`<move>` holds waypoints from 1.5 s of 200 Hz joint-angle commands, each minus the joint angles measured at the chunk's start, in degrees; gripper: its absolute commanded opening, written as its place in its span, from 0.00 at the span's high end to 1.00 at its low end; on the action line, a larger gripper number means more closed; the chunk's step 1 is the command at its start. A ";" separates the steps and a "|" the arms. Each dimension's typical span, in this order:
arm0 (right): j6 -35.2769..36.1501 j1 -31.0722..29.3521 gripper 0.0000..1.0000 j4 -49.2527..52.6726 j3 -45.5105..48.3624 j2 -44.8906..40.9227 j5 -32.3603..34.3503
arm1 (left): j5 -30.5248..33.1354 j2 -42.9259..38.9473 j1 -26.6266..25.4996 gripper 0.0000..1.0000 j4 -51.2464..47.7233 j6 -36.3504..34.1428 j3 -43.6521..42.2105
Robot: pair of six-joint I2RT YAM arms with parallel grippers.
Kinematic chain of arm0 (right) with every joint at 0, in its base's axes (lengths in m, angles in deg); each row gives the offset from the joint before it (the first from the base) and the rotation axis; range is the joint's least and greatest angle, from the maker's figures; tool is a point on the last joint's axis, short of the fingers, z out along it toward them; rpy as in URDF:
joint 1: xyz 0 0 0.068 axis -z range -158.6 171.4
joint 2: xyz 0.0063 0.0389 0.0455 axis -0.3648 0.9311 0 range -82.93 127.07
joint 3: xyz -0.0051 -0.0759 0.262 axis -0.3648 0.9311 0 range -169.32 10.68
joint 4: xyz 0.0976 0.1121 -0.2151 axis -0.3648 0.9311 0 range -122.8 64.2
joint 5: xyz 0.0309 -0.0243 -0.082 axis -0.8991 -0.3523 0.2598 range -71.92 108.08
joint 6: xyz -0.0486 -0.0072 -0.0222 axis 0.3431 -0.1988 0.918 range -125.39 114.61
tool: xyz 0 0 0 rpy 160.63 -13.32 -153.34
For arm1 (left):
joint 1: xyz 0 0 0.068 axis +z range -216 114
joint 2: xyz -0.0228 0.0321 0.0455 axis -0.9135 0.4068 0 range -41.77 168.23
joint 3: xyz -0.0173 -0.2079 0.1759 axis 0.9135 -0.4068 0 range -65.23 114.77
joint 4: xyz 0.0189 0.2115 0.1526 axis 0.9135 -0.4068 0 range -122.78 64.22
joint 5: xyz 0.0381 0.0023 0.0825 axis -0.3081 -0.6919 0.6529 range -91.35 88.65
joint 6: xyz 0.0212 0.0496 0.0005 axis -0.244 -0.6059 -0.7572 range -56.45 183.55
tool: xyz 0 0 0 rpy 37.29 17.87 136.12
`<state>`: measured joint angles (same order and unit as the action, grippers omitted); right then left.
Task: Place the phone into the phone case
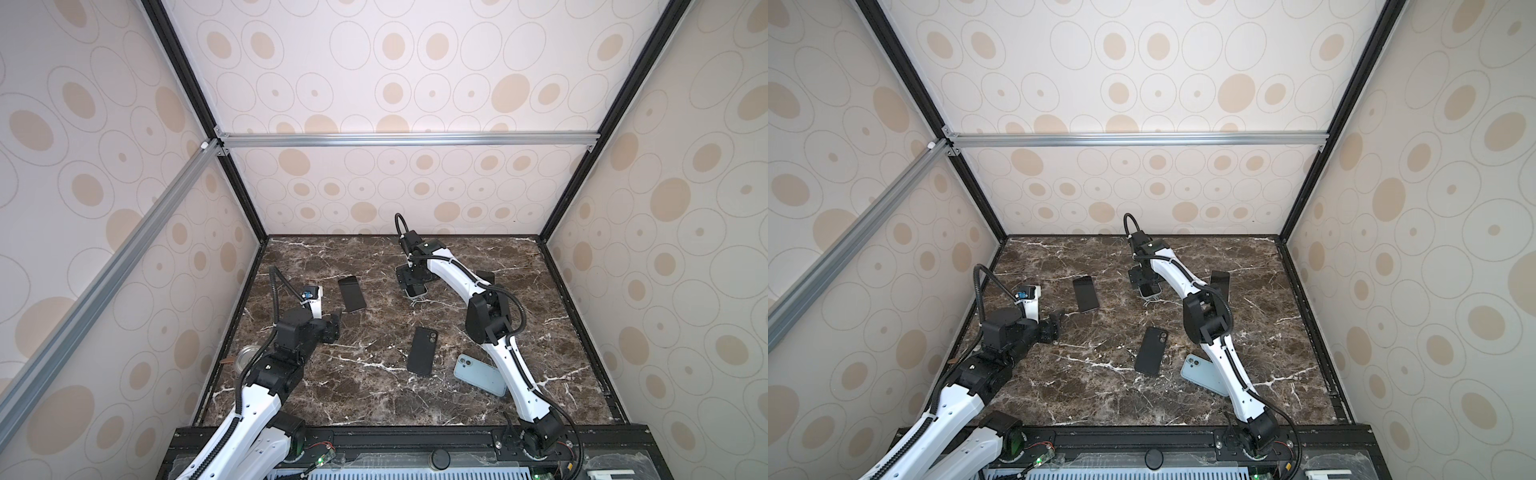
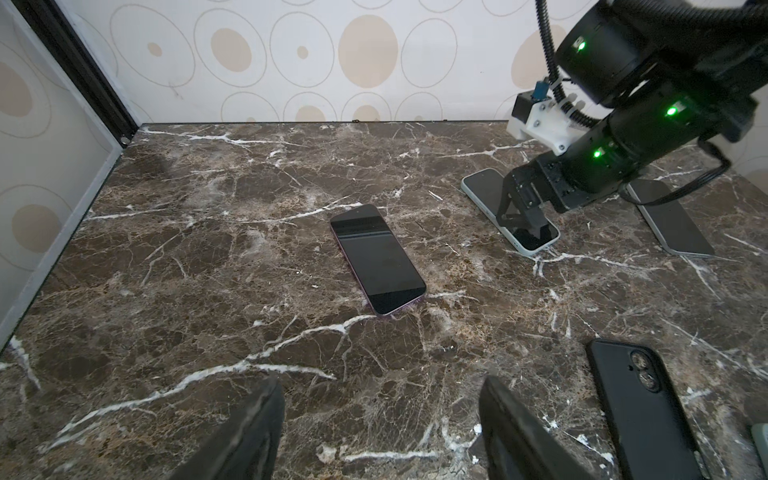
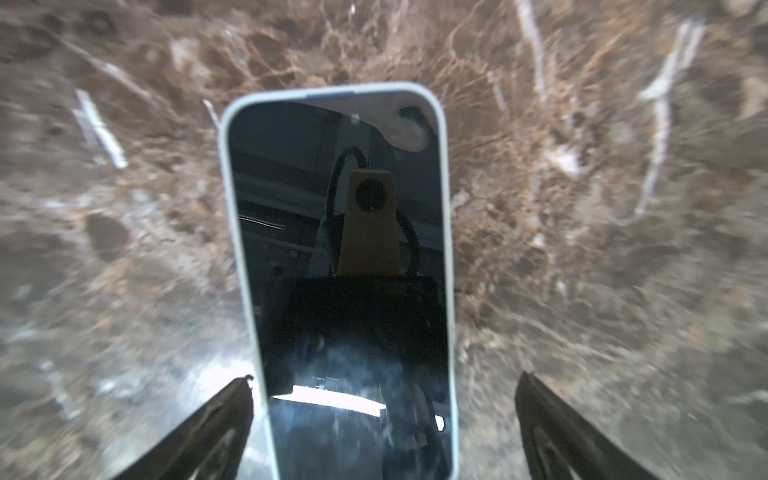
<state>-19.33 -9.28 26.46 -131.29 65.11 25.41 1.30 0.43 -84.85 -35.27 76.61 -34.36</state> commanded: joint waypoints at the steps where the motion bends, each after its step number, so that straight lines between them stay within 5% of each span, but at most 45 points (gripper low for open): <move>1: 0.43 0.07 0.00 2.99 0.33 -8.52 0.21 | -1.37 0.21 0.25 0.26 0.58 0.70 0.37; 42: 0.23 -0.17 0.01 3.10 9.70 -21.86 0.22 | -5.13 3.35 0.14 0.30 0.48 2.22 2.36; 80: -1.55 -0.50 0.03 -2.13 32.21 -40.81 0.54 | -8.91 9.22 -2.12 0.33 1.49 4.07 8.04; 144: -9.76 0.05 0.05 -2.63 66.88 -74.40 5.01 | -4.58 22.73 -18.14 0.36 4.48 4.54 18.50; 177: -16.61 0.48 0.07 1.66 76.79 -87.90 9.05 | -2.39 30.34 -26.41 0.36 6.14 3.68 23.69; 247: -27.79 0.59 0.12 10.45 88.61 -103.70 12.28 | -4.35 38.43 -34.59 0.36 11.02 2.58 28.36; 300: -27.74 0.58 0.13 9.83 92.40 -105.22 7.37 | -8.27 44.02 -36.61 0.35 13.66 2.59 30.29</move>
<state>-46.12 -8.89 35.49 -40.15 -40.59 34.81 -4.60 42.39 -120.69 -23.91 80.15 -7.28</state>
